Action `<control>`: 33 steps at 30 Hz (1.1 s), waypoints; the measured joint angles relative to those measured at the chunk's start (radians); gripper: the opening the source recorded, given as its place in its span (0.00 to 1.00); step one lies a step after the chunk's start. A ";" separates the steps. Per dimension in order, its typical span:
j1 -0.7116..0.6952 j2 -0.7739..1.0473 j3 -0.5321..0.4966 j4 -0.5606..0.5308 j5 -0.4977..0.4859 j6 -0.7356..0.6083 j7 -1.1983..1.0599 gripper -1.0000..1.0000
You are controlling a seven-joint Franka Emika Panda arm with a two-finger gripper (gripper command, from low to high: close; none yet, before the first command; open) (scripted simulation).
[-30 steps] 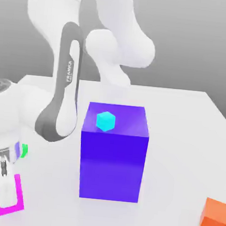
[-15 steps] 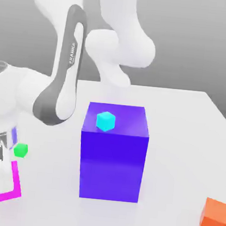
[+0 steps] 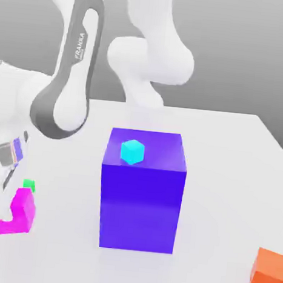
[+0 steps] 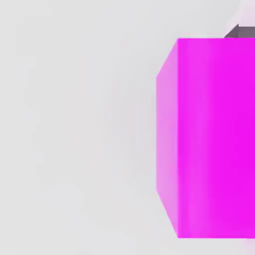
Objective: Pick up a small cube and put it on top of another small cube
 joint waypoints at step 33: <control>-0.234 -0.322 -0.072 -0.275 -0.257 0.026 1.112 0.00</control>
